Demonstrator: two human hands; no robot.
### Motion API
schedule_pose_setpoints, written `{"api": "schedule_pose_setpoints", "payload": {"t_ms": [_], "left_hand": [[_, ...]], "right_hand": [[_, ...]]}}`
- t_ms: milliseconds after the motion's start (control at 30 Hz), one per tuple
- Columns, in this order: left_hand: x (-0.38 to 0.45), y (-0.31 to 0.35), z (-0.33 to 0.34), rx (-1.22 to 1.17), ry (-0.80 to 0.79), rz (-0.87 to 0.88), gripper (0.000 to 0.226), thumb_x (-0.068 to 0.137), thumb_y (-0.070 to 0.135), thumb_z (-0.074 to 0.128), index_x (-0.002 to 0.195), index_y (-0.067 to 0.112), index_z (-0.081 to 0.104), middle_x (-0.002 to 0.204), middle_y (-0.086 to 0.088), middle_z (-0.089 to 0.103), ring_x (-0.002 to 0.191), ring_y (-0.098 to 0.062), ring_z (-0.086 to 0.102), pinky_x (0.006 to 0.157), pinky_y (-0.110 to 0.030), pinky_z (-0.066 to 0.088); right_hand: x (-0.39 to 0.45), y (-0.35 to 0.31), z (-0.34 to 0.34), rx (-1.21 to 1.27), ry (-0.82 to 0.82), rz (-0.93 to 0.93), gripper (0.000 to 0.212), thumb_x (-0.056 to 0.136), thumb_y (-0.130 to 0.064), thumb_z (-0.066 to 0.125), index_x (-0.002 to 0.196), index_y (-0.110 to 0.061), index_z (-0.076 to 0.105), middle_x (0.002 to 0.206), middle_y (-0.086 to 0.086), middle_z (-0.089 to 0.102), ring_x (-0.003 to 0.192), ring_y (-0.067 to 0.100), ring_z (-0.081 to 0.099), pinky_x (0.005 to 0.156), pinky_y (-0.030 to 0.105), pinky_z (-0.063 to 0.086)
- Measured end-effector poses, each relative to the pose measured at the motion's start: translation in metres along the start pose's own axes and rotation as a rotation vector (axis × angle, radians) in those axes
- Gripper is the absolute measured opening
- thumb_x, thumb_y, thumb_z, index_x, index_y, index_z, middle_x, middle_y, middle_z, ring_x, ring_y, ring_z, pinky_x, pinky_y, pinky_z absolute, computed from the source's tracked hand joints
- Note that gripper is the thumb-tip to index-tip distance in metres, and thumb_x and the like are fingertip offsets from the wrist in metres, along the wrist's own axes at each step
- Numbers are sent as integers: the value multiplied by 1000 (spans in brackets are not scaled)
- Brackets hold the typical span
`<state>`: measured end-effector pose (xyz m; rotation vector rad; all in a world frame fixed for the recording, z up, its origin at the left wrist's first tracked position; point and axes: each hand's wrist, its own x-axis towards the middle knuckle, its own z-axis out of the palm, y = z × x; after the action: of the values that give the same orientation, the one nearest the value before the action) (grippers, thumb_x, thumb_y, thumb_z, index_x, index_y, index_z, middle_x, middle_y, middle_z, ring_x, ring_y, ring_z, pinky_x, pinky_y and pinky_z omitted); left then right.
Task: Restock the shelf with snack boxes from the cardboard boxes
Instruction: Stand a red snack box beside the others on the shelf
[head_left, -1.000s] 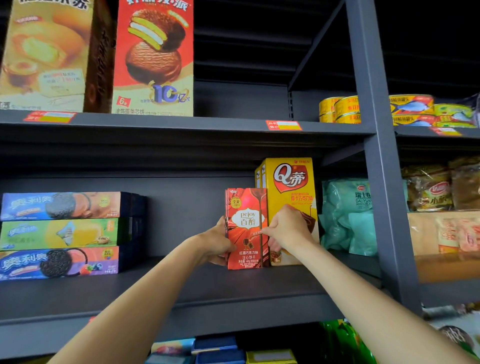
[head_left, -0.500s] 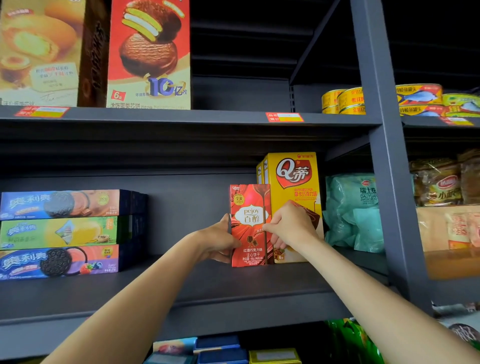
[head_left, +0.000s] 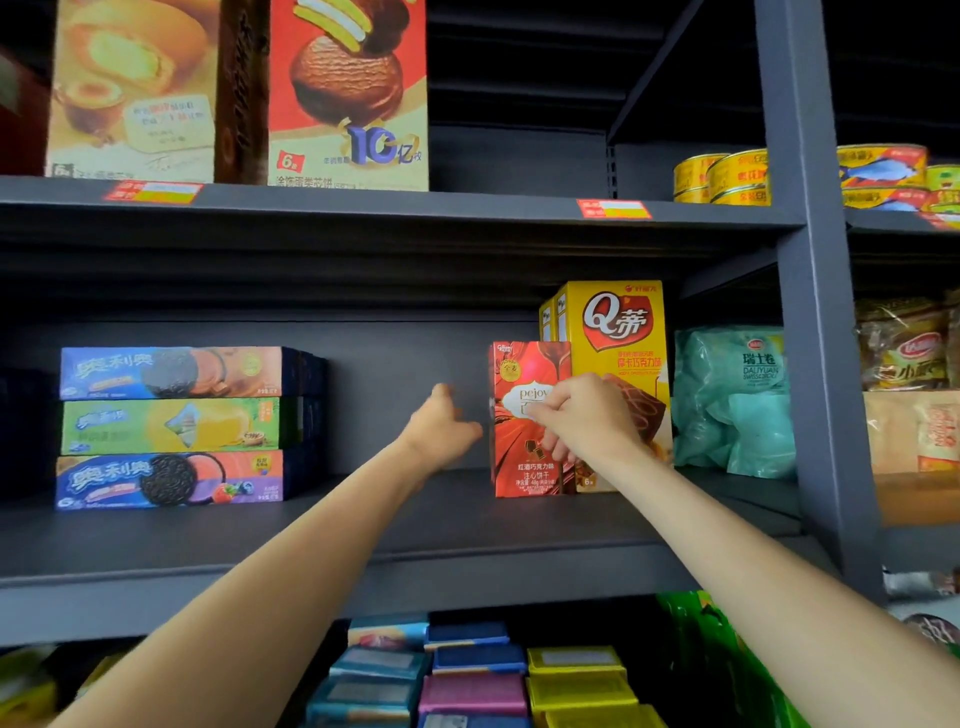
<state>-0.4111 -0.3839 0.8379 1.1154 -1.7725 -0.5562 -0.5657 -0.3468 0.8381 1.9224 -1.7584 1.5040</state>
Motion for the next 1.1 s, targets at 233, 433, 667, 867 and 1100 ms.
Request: {"api": "schedule_pose_setpoints", "payload": {"t_ms": [233, 433, 667, 867, 1100], "left_hand": [[-76, -21, -67, -44, 447, 327, 31, 86, -2, 45, 115, 6, 47, 96, 0, 54, 79, -14, 51, 75, -26, 42], [-199, -111, -186, 12, 607, 330, 27, 82, -3, 46, 102, 16, 45, 84, 9, 52, 68, -1, 51, 68, -20, 42], [-444, -350, -280, 275, 538, -288, 31, 81, -1, 44, 112, 0, 50, 97, -9, 61, 89, -28, 60, 73, -30, 39], [-659, -536, -268, 341, 320, -953, 29, 87, 7, 51, 116, 5, 49, 103, -17, 59, 99, -36, 55, 62, -24, 23], [-853, -668, -223, 336, 382, -1448, 21, 87, 7, 50, 108, 0, 49, 109, -24, 61, 104, -38, 56, 80, -38, 41]], "right_hand": [[-59, -104, 49, 263, -74, -260, 31, 92, -19, 56, 68, -1, 62, 45, -3, 59, 34, 7, 52, 41, 14, 36], [-172, -221, 137, 561, -181, -332, 35, 92, -15, 56, 59, -3, 57, 41, -4, 54, 28, 6, 46, 36, 13, 31], [-429, -294, 326, 407, -892, -378, 24, 86, -21, 55, 68, -9, 67, 51, 6, 58, 47, 7, 45, 49, 21, 29], [-679, -223, 472, 187, -1658, 10, 16, 93, -7, 52, 79, -11, 57, 58, 5, 59, 40, 7, 55, 47, 31, 49], [-894, -165, 571, 106, -1790, 377, 27, 89, -2, 52, 64, -9, 57, 58, 6, 58, 41, 9, 52, 36, 16, 43]]}}
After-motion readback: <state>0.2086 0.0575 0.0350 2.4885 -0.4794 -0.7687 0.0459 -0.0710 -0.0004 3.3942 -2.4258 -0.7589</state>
